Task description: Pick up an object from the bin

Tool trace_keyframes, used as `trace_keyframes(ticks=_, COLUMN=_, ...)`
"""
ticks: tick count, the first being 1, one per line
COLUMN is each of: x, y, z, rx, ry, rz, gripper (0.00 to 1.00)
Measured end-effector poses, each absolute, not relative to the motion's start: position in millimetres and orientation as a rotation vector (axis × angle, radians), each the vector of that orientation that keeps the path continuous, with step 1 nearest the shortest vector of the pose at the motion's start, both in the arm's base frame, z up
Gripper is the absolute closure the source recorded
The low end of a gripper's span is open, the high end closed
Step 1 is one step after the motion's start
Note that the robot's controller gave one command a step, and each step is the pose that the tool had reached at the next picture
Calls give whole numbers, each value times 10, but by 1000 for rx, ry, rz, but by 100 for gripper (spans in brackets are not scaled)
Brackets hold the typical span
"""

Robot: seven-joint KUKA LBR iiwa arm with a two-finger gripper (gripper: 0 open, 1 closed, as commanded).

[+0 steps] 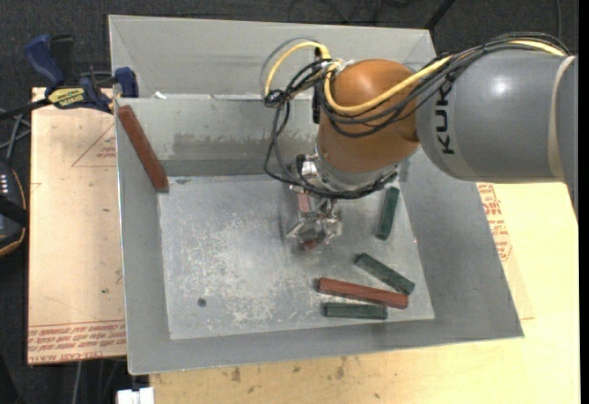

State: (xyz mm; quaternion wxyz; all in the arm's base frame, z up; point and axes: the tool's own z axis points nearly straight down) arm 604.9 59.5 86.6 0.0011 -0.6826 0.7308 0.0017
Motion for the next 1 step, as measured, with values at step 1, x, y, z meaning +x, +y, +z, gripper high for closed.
trace_keyframes(ticks=1, x=6129, y=595, z=2526, rx=-2184, ry=2247, rz=-5, gripper=100)
